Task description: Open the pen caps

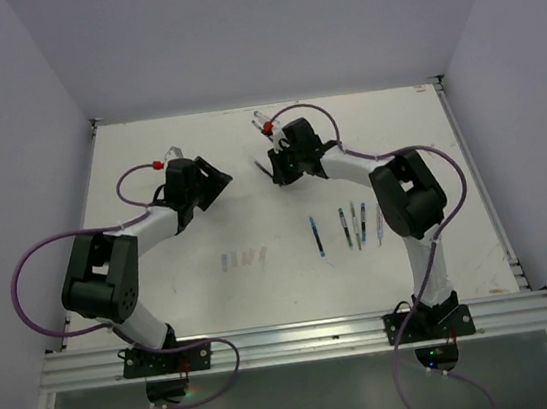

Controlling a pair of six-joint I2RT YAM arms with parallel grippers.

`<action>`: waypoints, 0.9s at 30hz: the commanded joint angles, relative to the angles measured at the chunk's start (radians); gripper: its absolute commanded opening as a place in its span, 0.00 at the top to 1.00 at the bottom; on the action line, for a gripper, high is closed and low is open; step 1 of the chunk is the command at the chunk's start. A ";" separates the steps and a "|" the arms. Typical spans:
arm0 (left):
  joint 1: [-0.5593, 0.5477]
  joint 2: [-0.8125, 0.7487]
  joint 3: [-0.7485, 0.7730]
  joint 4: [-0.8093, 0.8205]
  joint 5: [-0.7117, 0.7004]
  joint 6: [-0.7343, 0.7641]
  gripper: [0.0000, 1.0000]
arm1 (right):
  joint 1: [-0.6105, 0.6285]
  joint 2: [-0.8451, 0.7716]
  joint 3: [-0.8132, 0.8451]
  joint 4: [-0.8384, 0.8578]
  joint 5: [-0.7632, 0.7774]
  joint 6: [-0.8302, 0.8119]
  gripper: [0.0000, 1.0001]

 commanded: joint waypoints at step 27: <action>0.008 -0.050 -0.166 0.348 0.342 -0.222 0.40 | 0.197 -0.495 -0.443 0.164 -0.019 0.180 1.00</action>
